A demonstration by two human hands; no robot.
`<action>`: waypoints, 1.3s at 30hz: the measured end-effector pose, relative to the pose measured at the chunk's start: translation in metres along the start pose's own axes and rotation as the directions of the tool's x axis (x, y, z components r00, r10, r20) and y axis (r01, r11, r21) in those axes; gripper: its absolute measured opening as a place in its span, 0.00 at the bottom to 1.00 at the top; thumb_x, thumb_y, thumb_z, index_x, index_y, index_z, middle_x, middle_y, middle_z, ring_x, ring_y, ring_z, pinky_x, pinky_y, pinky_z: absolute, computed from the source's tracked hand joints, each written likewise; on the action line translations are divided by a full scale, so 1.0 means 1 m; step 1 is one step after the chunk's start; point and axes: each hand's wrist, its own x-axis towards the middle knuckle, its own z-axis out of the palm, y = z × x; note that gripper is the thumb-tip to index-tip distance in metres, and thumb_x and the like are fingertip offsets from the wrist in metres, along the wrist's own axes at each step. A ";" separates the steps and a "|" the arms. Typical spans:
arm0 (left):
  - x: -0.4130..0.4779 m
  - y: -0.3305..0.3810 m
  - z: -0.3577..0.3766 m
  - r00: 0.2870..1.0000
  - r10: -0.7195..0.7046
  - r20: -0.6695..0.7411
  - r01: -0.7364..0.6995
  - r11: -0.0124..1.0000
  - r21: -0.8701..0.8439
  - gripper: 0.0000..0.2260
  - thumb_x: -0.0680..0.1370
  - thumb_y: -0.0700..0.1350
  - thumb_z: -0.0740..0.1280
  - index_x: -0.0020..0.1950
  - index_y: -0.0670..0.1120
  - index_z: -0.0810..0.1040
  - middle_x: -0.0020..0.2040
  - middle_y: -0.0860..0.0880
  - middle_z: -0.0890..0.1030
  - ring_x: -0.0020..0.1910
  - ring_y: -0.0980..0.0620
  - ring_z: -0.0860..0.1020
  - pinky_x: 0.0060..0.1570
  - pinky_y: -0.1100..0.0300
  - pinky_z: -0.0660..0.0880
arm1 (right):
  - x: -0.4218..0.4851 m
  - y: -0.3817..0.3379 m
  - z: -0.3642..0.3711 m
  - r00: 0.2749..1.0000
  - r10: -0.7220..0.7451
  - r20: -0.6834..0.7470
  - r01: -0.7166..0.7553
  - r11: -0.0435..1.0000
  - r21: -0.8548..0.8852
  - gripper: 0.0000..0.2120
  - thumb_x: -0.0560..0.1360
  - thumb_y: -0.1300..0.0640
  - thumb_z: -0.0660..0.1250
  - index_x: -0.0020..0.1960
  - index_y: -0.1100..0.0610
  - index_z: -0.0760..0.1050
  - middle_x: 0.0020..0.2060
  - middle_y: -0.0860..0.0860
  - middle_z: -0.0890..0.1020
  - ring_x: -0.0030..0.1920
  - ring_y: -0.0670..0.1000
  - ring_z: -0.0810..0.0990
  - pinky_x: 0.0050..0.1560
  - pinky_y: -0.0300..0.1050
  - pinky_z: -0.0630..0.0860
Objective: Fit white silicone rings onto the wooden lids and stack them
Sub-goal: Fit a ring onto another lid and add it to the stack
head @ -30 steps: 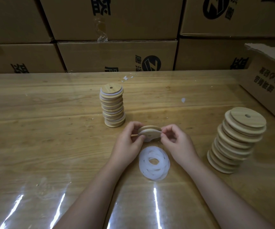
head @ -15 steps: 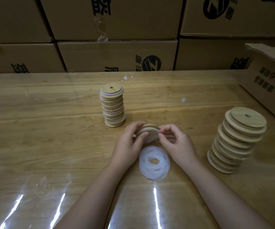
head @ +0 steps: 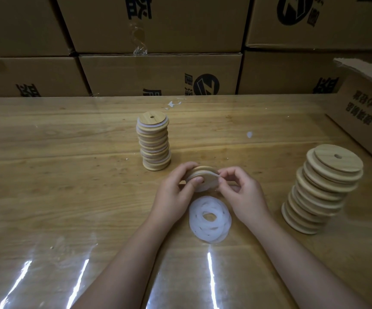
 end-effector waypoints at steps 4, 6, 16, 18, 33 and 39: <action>0.000 0.000 0.000 0.999 -0.039 -0.002 0.039 0.997 -0.070 0.11 0.73 0.46 0.67 0.52 0.60 0.73 0.46 0.61 0.79 0.46 0.65 0.76 0.45 0.70 0.72 | 0.000 0.000 -0.001 1.000 0.007 0.000 -0.007 1.000 -0.001 0.11 0.73 0.65 0.67 0.40 0.48 0.74 0.47 0.47 0.81 0.45 0.54 0.82 0.45 0.48 0.80; 0.000 0.000 0.000 0.999 -0.050 -0.003 0.049 0.993 -0.107 0.11 0.73 0.45 0.67 0.52 0.59 0.74 0.45 0.60 0.79 0.46 0.65 0.76 0.46 0.69 0.72 | 0.000 -0.001 -0.001 0.999 0.030 0.018 -0.030 1.000 0.005 0.11 0.73 0.64 0.67 0.40 0.48 0.74 0.46 0.46 0.81 0.45 0.54 0.82 0.47 0.50 0.80; 0.002 -0.003 -0.001 0.991 -0.128 0.030 0.132 0.951 -0.279 0.09 0.73 0.45 0.66 0.52 0.49 0.73 0.47 0.50 0.80 0.47 0.56 0.78 0.49 0.57 0.75 | -0.001 -0.003 -0.003 0.994 0.031 0.108 -0.019 0.994 -0.112 0.05 0.73 0.61 0.67 0.42 0.52 0.76 0.40 0.46 0.81 0.40 0.42 0.79 0.42 0.34 0.76; 0.002 -0.004 0.000 0.990 -0.131 0.052 0.140 0.954 -0.264 0.09 0.73 0.46 0.67 0.52 0.50 0.73 0.47 0.51 0.80 0.47 0.56 0.78 0.48 0.59 0.75 | -0.002 -0.003 -0.003 0.996 0.015 0.087 -0.005 0.994 -0.107 0.05 0.73 0.62 0.68 0.41 0.53 0.76 0.40 0.45 0.81 0.40 0.40 0.79 0.41 0.32 0.75; -0.001 -0.006 0.002 1.000 0.012 0.019 -0.013 0.997 0.075 0.12 0.71 0.43 0.68 0.51 0.58 0.75 0.46 0.60 0.78 0.48 0.62 0.76 0.47 0.67 0.72 | -0.004 -0.006 -0.001 0.984 -0.171 0.057 0.176 0.980 -0.094 0.07 0.70 0.67 0.70 0.43 0.57 0.76 0.51 0.48 0.79 0.50 0.40 0.79 0.47 0.33 0.76; -0.001 -0.004 0.001 0.998 0.051 0.033 -0.053 0.996 0.072 0.10 0.73 0.43 0.71 0.52 0.55 0.78 0.46 0.60 0.78 0.49 0.66 0.75 0.44 0.74 0.68 | -0.004 -0.004 -0.001 0.975 -0.221 0.031 0.223 0.960 -0.169 0.06 0.70 0.68 0.69 0.42 0.59 0.77 0.52 0.49 0.79 0.48 0.39 0.79 0.47 0.32 0.76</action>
